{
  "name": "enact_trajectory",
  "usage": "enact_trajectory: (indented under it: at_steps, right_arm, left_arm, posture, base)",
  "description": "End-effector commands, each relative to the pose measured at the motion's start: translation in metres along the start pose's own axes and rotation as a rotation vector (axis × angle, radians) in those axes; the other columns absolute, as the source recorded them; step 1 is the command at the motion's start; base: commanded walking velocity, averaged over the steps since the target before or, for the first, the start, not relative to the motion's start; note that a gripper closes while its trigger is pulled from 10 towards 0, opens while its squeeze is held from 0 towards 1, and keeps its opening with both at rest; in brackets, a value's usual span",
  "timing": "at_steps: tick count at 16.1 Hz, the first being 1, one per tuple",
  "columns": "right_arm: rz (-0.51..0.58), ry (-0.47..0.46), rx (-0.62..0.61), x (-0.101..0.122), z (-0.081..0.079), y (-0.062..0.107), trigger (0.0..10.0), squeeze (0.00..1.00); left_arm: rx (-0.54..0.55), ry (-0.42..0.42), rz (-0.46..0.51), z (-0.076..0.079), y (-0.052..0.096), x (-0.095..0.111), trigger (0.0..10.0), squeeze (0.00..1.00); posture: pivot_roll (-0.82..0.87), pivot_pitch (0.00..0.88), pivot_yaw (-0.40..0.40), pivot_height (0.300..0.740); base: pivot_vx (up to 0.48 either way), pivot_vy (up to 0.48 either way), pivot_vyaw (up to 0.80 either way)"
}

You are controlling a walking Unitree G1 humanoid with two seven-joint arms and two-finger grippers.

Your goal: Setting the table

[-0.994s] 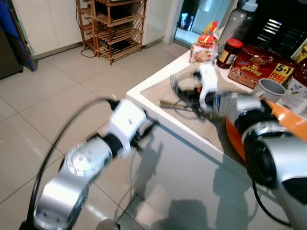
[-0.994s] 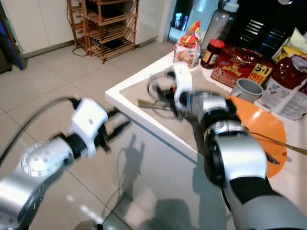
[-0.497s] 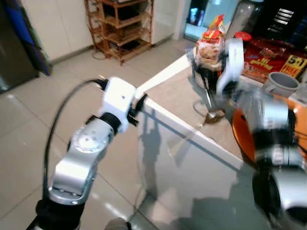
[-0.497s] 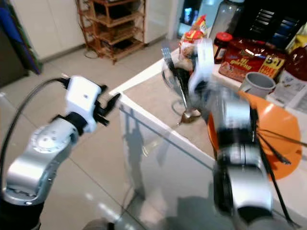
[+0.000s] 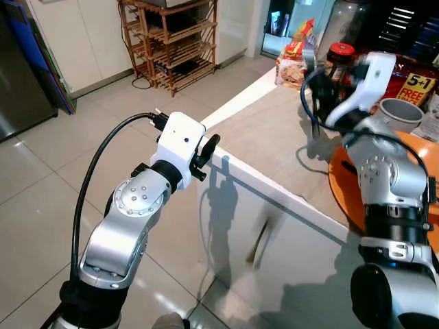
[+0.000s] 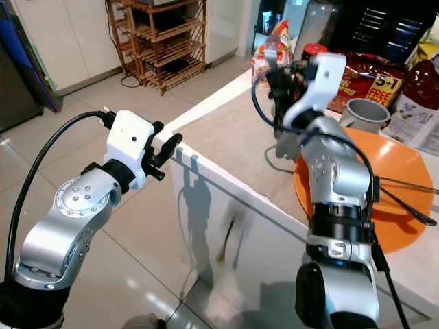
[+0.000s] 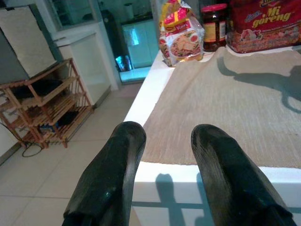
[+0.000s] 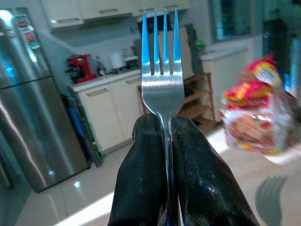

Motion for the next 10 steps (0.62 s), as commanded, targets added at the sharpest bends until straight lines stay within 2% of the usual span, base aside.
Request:
enact_trajectory:
  at_steps: [1, 3, 5, 8, 9, 10]
  right_arm:
    - [0.01, 0.003, 0.023, 0.003, -0.004, 0.0, 0.0, 0.0]
    - [0.01, 0.007, 0.026, 0.004, -0.006, -0.002, 0.0, 0.0]
    - [0.042, 0.006, 0.05, 0.016, -0.014, -0.004, 0.0, 0.0]
    - [0.106, 0.013, 0.078, 0.034, -0.033, -0.001, 0.0, 0.0]
    - [0.136, 0.013, 0.069, 0.037, -0.042, 0.005, 0.0, 0.0]
    - [0.153, 0.002, 0.06, 0.037, -0.046, 0.009, 2.8, 0.0]
  left_arm:
    - [0.011, -0.011, -0.007, -0.001, 0.0, -0.002, 10.0, 0.0]
    - [0.013, -0.015, -0.003, -0.002, -0.001, -0.002, 10.0, 0.0]
    - [0.021, -0.021, 0.001, -0.004, -0.001, -0.001, 10.0, 0.0]
    - [0.044, -0.026, -0.004, -0.008, 0.002, -0.003, 10.0, 0.0]
    - [0.057, -0.025, -0.006, -0.009, 0.003, -0.004, 10.0, 0.0]
    - [0.062, -0.025, -0.006, -0.01, 0.003, -0.004, 10.0, 0.0]
  posture:
    - [0.07, 0.0, -0.011, 0.74]
    - [0.07, 0.0, -0.013, 0.74]
    - [0.08, 0.0, -0.018, 0.74]
    - [0.08, 0.0, -0.025, 0.74]
    - [0.08, 0.0, -0.03, 0.74]
    - [0.08, 0.0, -0.035, 0.74]
  base:
    - [0.0, 0.0, 0.0]
    - [0.0, 0.0, 0.0]
    - [0.0, 0.0, 0.0]
    - [0.0, 0.0, 0.0]
    - [0.0, 0.0, 0.0]
    - [0.0, 0.0, 0.0]
Point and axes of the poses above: a point about 5 cm out from each wrist's last joint towards the gripper, its own y axis pointing back from the gripper into the wrist, its own x axis along the axis of the wrist's last joint, z = x × y, the point moved 2 cm from there along -y, pointing out of the wrist towards the gripper, and after that the axes turned 10 degrees about -y, right-handed, at the moved point
